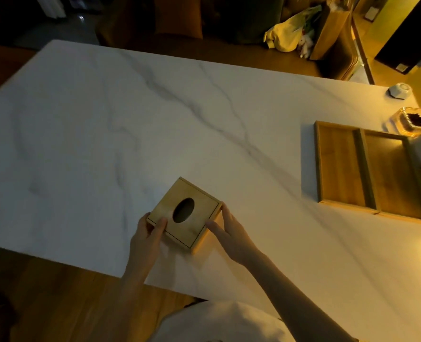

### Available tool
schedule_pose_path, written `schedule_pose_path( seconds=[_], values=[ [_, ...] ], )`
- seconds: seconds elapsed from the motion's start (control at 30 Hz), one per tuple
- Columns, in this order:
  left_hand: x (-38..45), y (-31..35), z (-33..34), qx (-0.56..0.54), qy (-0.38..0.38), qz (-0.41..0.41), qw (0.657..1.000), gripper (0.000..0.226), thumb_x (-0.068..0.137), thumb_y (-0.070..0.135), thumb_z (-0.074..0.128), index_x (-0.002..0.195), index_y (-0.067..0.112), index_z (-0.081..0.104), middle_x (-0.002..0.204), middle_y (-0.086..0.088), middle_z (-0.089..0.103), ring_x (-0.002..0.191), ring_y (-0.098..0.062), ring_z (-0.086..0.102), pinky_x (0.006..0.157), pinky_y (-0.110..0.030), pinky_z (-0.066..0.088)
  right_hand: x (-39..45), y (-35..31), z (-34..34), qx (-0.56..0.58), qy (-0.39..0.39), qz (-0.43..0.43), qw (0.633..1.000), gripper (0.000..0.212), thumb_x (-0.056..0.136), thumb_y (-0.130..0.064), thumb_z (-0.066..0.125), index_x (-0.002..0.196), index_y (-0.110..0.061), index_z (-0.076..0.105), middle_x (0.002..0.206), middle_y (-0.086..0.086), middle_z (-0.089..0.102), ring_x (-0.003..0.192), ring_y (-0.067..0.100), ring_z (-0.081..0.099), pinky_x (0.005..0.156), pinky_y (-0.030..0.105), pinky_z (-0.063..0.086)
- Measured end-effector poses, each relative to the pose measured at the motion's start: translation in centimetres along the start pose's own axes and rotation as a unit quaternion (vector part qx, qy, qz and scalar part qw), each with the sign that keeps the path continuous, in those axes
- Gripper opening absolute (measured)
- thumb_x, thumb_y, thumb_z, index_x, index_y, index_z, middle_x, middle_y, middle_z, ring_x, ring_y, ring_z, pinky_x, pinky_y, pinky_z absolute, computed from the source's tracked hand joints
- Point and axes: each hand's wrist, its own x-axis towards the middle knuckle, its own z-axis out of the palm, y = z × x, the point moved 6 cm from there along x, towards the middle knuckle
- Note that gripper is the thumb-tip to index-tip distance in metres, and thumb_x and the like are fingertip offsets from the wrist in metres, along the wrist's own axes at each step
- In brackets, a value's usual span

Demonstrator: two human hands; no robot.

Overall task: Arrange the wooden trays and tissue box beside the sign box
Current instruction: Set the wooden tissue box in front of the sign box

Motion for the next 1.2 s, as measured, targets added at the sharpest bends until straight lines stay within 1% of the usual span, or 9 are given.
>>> schedule_pose_path(
  seconds=[0.13, 0.2, 0.27, 0.33, 0.43, 0.6, 0.87, 1.0, 1.2],
  values=[
    [-0.2, 0.4, 0.2, -0.017, 0.05, 0.007, 0.999, 0.032, 0.085, 0.038, 0.053, 0.11, 0.018, 0.052, 0.087, 0.012, 0.056, 0.088, -0.015, 0.053, 0.073, -0.026, 0.04, 0.0, -0.4, 0.0, 0.034, 0.008, 0.006, 0.999, 0.078, 0.084, -0.062, 0.036, 0.143, -0.022, 0.007, 0.153, 0.003, 0.024, 0.137, 0.023, 0.027, 0.113, 0.042, 0.025],
    [-0.4, 1.0, 0.5, 0.0, 0.061, 0.022, 0.998, 0.027, 0.085, 0.035, 0.053, 0.106, 0.018, 0.054, 0.084, 0.011, 0.056, 0.081, -0.012, 0.053, 0.071, -0.026, 0.04, -0.1, -0.6, -0.4, 0.027, 0.018, 0.0, 0.999, 0.069, 0.087, -0.057, 0.038, 0.14, -0.019, 0.016, 0.145, 0.005, 0.038, 0.127, 0.023, 0.04, 0.101, 0.033, 0.033],
    [-0.6, 1.8, 0.9, 0.026, 0.06, 0.044, 0.997, 0.02, 0.085, 0.034, 0.054, 0.097, 0.018, 0.054, 0.078, 0.012, 0.055, 0.074, -0.004, 0.051, 0.061, -0.021, 0.037, -0.2, -0.7, -1.4, 0.01, 0.033, -0.001, 0.999, 0.058, 0.088, -0.053, 0.04, 0.133, -0.017, 0.029, 0.13, 0.008, 0.052, 0.104, 0.02, 0.052, 0.087, 0.032, 0.041],
    [-0.7, 2.7, 1.4, 0.047, 0.058, 0.064, 0.995, 0.017, 0.085, 0.033, 0.055, 0.09, 0.017, 0.055, 0.074, 0.011, 0.056, 0.071, -0.001, 0.05, 0.058, -0.019, 0.035, -0.6, -0.7, -2.8, 0.0, 0.049, -0.002, 0.999, 0.052, 0.088, -0.052, 0.043, 0.124, -0.016, 0.037, 0.116, 0.007, 0.057, 0.086, 0.017, 0.052, 0.073, 0.031, 0.041],
    [-1.0, 4.3, 2.7, 0.079, 0.047, 0.091, 0.992, 0.021, 0.085, 0.033, 0.055, 0.081, 0.012, 0.057, 0.067, 0.003, 0.057, 0.066, -0.008, 0.052, 0.056, -0.021, 0.036, -1.4, -0.4, -5.3, -0.003, 0.077, -0.016, 0.997, 0.049, 0.086, -0.052, 0.046, 0.119, -0.016, 0.042, 0.108, 0.008, 0.06, 0.079, 0.017, 0.054, 0.062, 0.029, 0.04],
    [-1.9, 7.9, 6.5, 0.108, 0.022, 0.14, 0.984, 0.032, 0.083, 0.036, 0.056, 0.07, 0.006, 0.058, 0.056, -0.004, 0.052, 0.053, -0.014, 0.047, 0.051, -0.025, 0.037, -3.3, 1.4, -10.0, 0.025, 0.127, -0.02, 0.991, 0.052, 0.083, -0.056, 0.048, 0.12, -0.02, 0.044, 0.111, 0.004, 0.06, 0.084, 0.013, 0.051, 0.071, 0.03, 0.041],
    [-4.1, 11.8, 15.5, 0.122, -0.047, 0.205, 0.97, 0.033, 0.083, 0.035, 0.057, 0.056, 0.018, 0.047, 0.046, 0.004, 0.044, 0.044, -0.01, 0.041, 0.046, -0.018, 0.033, -8.1, 6.1, -17.7, 0.042, 0.234, 0.003, 0.971, 0.061, 0.078, -0.061, 0.047, 0.127, -0.025, 0.043, 0.126, -0.003, 0.058, 0.097, 0.003, 0.046, 0.077, 0.021, 0.036],
    [-5.6, 13.3, 20.3, 0.122, -0.083, 0.235, 0.961, 0.026, 0.083, 0.035, 0.056, 0.068, 0.014, 0.053, 0.051, 0.01, 0.048, 0.045, -0.007, 0.045, 0.039, -0.002, 0.034, -10.9, 8.5, -21.2, 0.048, 0.273, 0.015, 0.961, 0.058, 0.082, -0.053, 0.048, 0.13, -0.021, 0.042, 0.129, 0.0, 0.057, 0.108, 0.013, 0.054, 0.083, 0.027, 0.043],
    [-9.0, 15.1, 27.7, 0.133, -0.137, 0.276, 0.942, 0.027, 0.085, 0.035, 0.053, 0.081, 0.009, 0.056, 0.063, 0.006, 0.056, 0.053, -0.004, 0.05, 0.042, -0.005, 0.038, -15.2, 12.9, -25.9, 0.085, 0.345, 0.049, 0.933, 0.044, 0.089, -0.037, 0.049, 0.129, -0.019, 0.043, 0.126, 0.003, 0.058, 0.11, 0.018, 0.052, 0.082, 0.029, 0.042]
  ],
)
